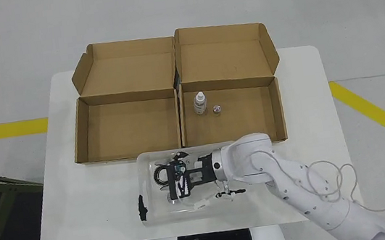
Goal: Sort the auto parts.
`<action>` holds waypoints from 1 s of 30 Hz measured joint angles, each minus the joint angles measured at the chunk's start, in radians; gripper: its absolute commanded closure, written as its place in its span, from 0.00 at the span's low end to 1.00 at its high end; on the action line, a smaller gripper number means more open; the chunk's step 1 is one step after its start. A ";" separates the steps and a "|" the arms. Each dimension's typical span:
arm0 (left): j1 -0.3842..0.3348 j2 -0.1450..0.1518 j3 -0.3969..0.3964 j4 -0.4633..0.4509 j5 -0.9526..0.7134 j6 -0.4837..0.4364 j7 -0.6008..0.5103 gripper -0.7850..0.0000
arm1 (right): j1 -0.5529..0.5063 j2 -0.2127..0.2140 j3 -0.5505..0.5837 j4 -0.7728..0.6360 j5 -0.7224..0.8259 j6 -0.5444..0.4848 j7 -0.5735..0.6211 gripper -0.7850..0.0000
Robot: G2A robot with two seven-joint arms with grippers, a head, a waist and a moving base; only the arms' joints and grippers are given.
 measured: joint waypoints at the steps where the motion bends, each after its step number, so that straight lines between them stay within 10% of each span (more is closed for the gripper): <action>1: 0.000 0.000 0.000 0.000 0.000 0.000 0.000 0.00 | -0.002 0.001 0.006 -0.006 0.002 -0.001 -0.003 1.00; 30: 0.000 0.000 0.000 0.000 0.000 0.000 0.000 0.00 | 0.095 -0.019 0.048 0.052 0.098 0.071 -0.052 1.00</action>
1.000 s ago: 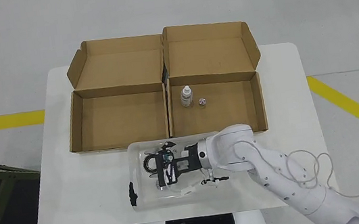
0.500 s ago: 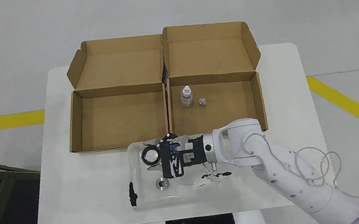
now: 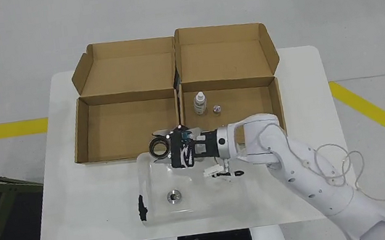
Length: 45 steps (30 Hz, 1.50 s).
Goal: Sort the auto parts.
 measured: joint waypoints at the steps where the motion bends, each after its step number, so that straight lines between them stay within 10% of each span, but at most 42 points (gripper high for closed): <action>1: 0.000 0.000 0.000 0.000 0.000 0.000 0.000 0.00 | 0.009 -0.003 -0.004 0.011 0.003 0.008 0.000 1.00; 45: 0.000 0.000 0.000 0.000 0.000 0.000 0.000 0.00 | 0.336 -0.217 -0.241 0.585 0.001 0.277 0.009 1.00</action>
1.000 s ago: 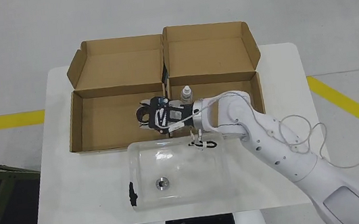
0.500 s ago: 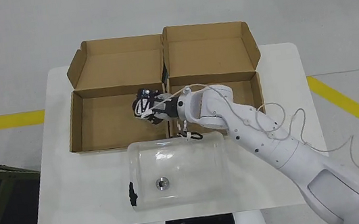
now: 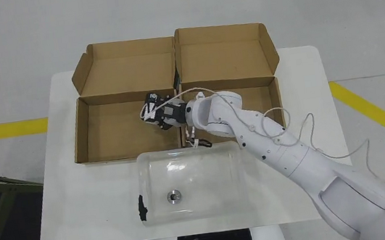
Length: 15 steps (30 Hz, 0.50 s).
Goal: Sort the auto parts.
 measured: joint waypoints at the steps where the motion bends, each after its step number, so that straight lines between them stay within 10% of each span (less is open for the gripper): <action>1: 0.000 0.000 0.000 0.000 0.000 0.000 0.000 0.00 | 0.002 -0.003 -0.001 0.008 0.000 0.000 0.000 1.00; 10: 0.000 0.000 0.000 0.000 0.000 0.000 0.000 0.00 | 0.023 -0.035 -0.015 0.073 -0.010 0.004 0.033 0.87; 15: 0.000 0.000 0.000 0.000 0.000 0.000 0.000 0.00 | 0.030 -0.050 -0.018 0.098 -0.016 0.008 0.037 0.59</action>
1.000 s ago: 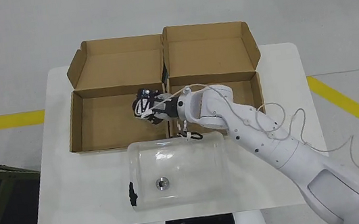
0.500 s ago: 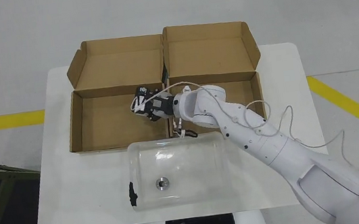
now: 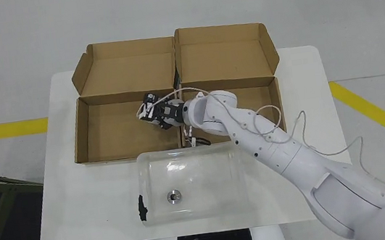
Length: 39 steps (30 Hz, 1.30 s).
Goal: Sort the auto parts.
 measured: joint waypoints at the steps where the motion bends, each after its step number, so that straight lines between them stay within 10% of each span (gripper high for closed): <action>1: 0.000 0.000 0.000 0.000 0.000 0.000 0.000 0.00 | 0.001 -0.002 0.000 0.004 -0.001 0.000 0.000 0.56; 19: 0.000 0.000 0.000 0.000 0.000 0.000 0.000 0.00 | -0.016 -0.008 0.051 -0.034 -0.057 -0.042 -0.043 0.44; 39: 0.000 0.000 0.000 0.000 0.000 0.000 0.000 0.00 | -0.301 0.103 0.226 -0.574 -0.185 -0.235 0.049 0.16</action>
